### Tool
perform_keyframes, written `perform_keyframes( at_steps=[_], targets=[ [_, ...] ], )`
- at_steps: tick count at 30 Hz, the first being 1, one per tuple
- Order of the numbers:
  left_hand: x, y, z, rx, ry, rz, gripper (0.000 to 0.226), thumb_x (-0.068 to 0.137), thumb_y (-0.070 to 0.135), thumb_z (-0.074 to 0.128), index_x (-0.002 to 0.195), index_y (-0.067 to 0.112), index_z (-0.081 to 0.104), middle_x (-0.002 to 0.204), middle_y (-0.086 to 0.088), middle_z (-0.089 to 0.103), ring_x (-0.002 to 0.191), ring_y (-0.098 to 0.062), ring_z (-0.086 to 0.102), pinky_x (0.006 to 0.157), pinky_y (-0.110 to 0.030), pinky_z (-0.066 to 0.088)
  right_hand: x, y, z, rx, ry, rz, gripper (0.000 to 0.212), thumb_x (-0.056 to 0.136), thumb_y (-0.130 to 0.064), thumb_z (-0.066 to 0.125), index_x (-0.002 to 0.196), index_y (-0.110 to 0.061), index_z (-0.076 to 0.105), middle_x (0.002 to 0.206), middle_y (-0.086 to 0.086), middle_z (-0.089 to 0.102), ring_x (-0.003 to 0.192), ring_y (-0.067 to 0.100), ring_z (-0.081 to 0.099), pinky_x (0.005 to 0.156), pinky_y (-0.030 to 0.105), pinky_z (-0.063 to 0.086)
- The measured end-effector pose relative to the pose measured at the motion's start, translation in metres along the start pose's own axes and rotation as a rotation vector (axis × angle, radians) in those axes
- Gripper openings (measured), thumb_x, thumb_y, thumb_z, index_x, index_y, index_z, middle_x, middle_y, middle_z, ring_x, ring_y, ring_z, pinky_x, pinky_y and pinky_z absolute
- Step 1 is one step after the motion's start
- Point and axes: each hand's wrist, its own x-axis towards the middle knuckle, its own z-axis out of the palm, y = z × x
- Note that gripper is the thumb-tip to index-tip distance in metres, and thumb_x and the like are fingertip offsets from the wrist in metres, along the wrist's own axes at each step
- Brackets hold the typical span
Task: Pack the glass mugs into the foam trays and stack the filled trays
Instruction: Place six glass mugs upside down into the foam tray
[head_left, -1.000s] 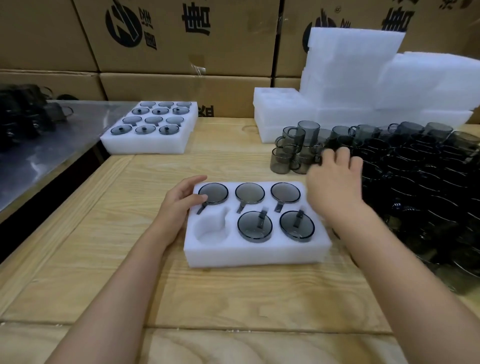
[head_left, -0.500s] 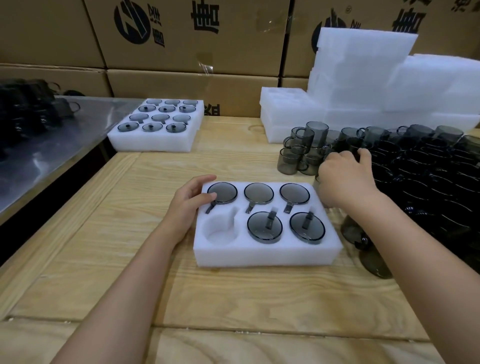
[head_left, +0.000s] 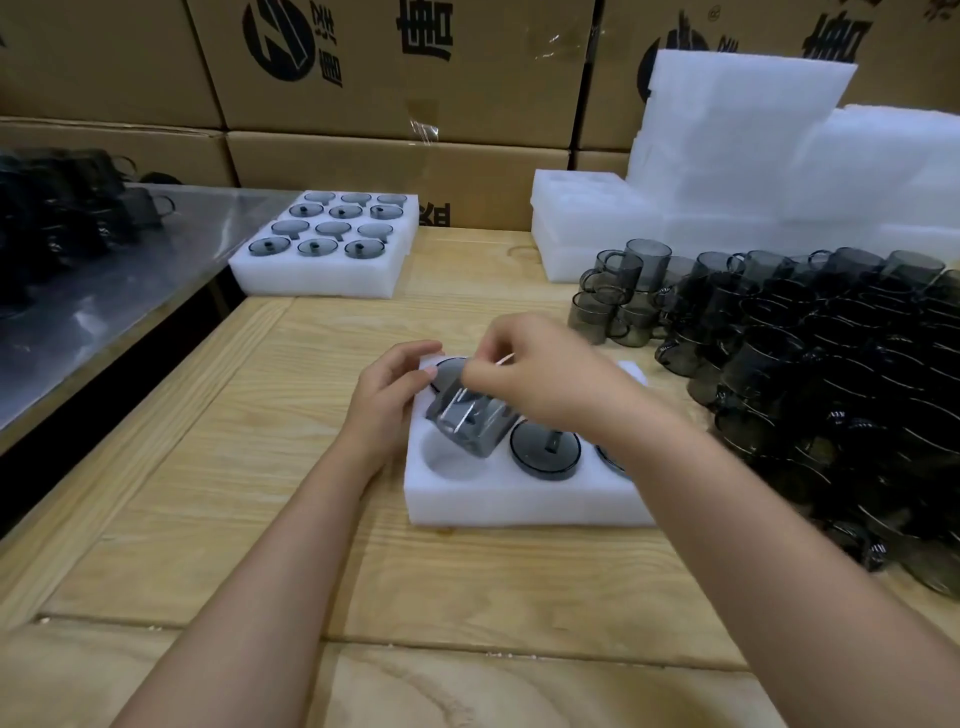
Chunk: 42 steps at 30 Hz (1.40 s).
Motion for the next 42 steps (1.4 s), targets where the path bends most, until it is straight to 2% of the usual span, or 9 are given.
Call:
perform_keyframes(
  at_steps=[6,10,12,17,22,25,28,35,42],
  targets=[
    [-0.003,0.006,0.002,-0.049,0.003,0.010,0.028,0.092,-0.006,0.040,0.116,-0.008,0.056,0.091,-0.014,0.064,0.080,-0.014,0.066,0.070,-0.025,0.053,0.008,-0.008,0.019,0.018,-0.037,-0.076,0.014,0.081,-0.032,0.066,0.081,-0.022,0.056,0.077,-0.009,0.060,0.068,0.003,0.052,0.057,0.019,0.041],
    [-0.002,0.008,-0.003,-0.070,0.008,0.119,0.039,0.086,0.039,0.050,0.109,0.011,0.064,0.112,-0.015,0.063,0.108,-0.028,0.059,0.092,-0.042,0.043,0.006,-0.009,0.022,-0.048,-0.050,-0.105,0.025,0.081,-0.037,0.067,0.089,-0.015,0.058,0.087,-0.002,0.065,0.080,0.011,0.056,0.064,0.023,0.043],
    [-0.003,0.011,-0.005,-0.070,-0.012,0.145,0.046,0.082,0.048,0.049,0.109,0.015,0.065,0.112,-0.010,0.065,0.110,-0.025,0.059,0.092,-0.039,0.044,0.005,-0.009,0.024,-0.115,-0.051,-0.123,0.027,0.082,-0.036,0.066,0.092,-0.013,0.056,0.090,0.000,0.064,0.088,0.014,0.054,0.070,0.027,0.044],
    [-0.006,0.010,-0.001,0.000,-0.071,0.183,0.043,0.082,0.043,0.050,0.109,0.012,0.063,0.099,0.007,0.071,0.101,-0.009,0.063,0.083,-0.020,0.047,0.003,-0.009,0.023,-0.261,-0.077,-0.186,0.031,0.085,-0.034,0.062,0.102,-0.010,0.054,0.099,0.001,0.060,0.097,0.019,0.052,0.079,0.028,0.041],
    [-0.008,0.018,0.004,0.027,-0.113,0.236,0.048,0.083,0.042,0.046,0.114,0.009,0.060,0.114,-0.014,0.064,0.104,-0.012,0.060,0.083,-0.016,0.044,0.003,-0.004,0.029,-0.318,-0.104,-0.235,0.031,0.088,-0.033,0.058,0.106,-0.009,0.050,0.104,0.003,0.057,0.100,0.022,0.050,0.077,0.029,0.038],
    [-0.011,0.024,0.007,0.032,-0.135,0.284,0.050,0.084,0.041,0.043,0.118,0.007,0.057,0.118,-0.018,0.063,0.113,-0.023,0.059,0.090,-0.024,0.045,0.001,0.001,0.037,-0.400,-0.076,-0.244,0.026,0.092,-0.037,0.047,0.105,-0.013,0.045,0.101,0.001,0.044,0.100,0.022,0.038,0.080,0.030,0.030],
    [-0.015,0.030,0.011,0.080,-0.231,0.316,0.049,0.084,0.037,0.046,0.122,0.007,0.054,0.120,-0.022,0.061,0.117,-0.032,0.056,0.099,-0.037,0.045,-0.001,0.011,0.052,-0.588,-0.063,-0.300,0.040,0.096,-0.034,0.032,0.125,-0.010,0.046,0.121,0.008,0.040,0.121,0.025,0.027,0.106,0.039,0.020],
    [-0.017,0.034,0.013,0.817,-0.440,0.378,0.062,0.080,0.058,0.038,0.122,0.021,0.063,0.134,0.002,0.055,0.129,-0.015,0.044,0.108,-0.046,0.029,-0.009,0.022,0.066,-0.665,-0.132,-0.349,0.061,0.096,-0.035,0.030,0.149,-0.008,0.015,0.154,0.013,0.015,0.142,0.026,0.005,0.116,0.045,0.003],
    [-0.020,0.037,0.017,0.864,-0.392,0.311,0.067,0.076,0.063,0.031,0.126,0.028,0.059,0.144,0.006,0.044,0.138,-0.013,0.030,0.114,-0.041,0.018,-0.007,0.027,0.072,-0.792,-0.111,-0.381,0.096,0.081,-0.076,0.035,0.151,-0.016,0.011,0.157,0.014,0.004,0.143,0.031,-0.004,0.114,0.052,0.002]
  ],
)
